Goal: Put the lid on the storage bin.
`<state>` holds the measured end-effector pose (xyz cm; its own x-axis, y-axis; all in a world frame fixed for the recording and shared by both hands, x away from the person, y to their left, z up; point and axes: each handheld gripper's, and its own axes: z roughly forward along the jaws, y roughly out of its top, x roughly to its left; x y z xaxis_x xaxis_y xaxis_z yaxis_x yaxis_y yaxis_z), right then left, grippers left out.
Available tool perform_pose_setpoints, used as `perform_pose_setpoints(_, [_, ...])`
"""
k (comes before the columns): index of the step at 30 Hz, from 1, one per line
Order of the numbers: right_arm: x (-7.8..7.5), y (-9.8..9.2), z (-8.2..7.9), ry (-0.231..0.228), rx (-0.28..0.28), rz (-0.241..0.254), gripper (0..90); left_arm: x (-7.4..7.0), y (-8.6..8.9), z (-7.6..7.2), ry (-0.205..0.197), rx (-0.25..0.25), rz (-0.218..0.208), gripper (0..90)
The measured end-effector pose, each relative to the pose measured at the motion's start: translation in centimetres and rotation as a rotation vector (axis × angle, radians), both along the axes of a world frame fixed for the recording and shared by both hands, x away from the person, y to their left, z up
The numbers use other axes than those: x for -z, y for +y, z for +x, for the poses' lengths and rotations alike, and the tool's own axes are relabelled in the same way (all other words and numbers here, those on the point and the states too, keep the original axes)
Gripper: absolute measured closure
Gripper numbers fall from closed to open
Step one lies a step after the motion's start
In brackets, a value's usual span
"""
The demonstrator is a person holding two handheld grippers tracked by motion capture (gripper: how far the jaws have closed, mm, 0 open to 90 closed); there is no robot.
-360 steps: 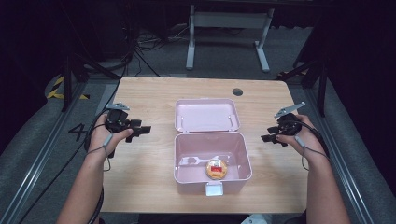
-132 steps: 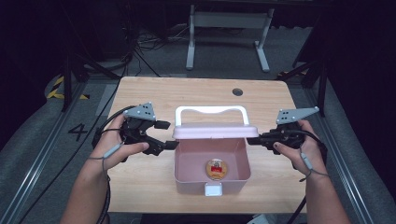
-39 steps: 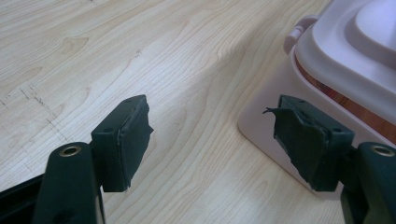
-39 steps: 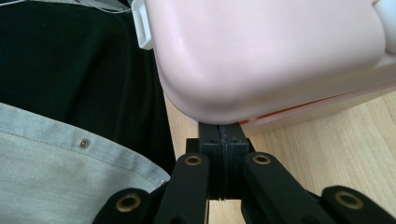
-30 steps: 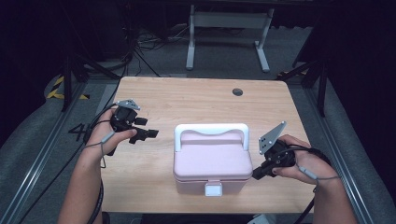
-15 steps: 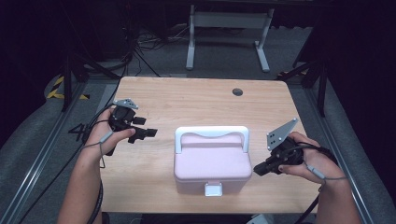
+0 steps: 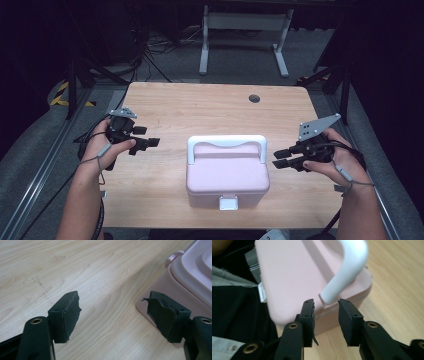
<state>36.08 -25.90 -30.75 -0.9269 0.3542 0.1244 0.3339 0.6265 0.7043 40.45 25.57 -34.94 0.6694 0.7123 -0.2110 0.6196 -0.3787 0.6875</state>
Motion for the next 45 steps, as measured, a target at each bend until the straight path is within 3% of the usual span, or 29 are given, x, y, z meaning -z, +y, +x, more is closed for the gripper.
perform_pose_setpoints(5, [0.0,-0.5,0.7,-0.023,0.036,0.014,64.3,0.2,0.5,-0.2,0.008,-0.012,0.002,26.7])
perform_pose_setpoints(6, [0.0,-0.9,1.2,-0.044,0.064,0.030,63.1,0.3,0.8,-0.3,0.010,-0.024,-0.002,26.5])
perform_pose_setpoints(16, [0.8,-3.0,3.4,-0.084,0.226,0.074,56.2,0.9,1.8,0.1,-0.007,-0.049,0.013,25.5])
perform_pose_setpoints(19, [1.5,-4.1,4.2,-0.097,0.269,0.067,54.5,1.4,2.1,0.5,-0.058,-0.018,0.053,27.1])
perform_pose_setpoints(21, [2.0,-4.6,4.7,-0.086,0.291,0.067,53.7,1.7,2.3,0.6,-0.073,-0.018,0.052,27.6])
perform_pose_setpoints(26, [3.1,-5.6,5.7,-0.088,0.329,0.063,49.2,2.2,2.6,1.0,-0.072,-0.009,0.057,27.8])
perform_pose_setpoints(30, [4.3,-6.2,6.7,-0.095,0.395,0.060,43.0,2.8,2.6,1.3,-0.019,-0.039,-0.007,27.0])
perform_pose_setpoints(37, [6.8,-6.4,8.4,-0.069,0.484,0.048,38.0,3.8,2.9,2.1,-0.036,-0.019,0.021,26.8])
perform_pose_setpoints(39, [7.2,-6.4,8.6,-0.069,0.493,0.041,37.7,3.9,2.9,2.2,-0.036,-0.018,0.006,24.7])
perform_pose_setpoints(41, [8.3,-6.4,9.1,-0.056,0.498,0.024,38.0,4.4,2.8,2.6,-0.029,-0.023,-0.065,22.6])
perform_pose_setpoints(45, [9.4,-6.3,9.6,-0.033,0.498,-0.011,37.1,5.1,2.8,3.1,-0.037,-0.029,-0.069,19.3])
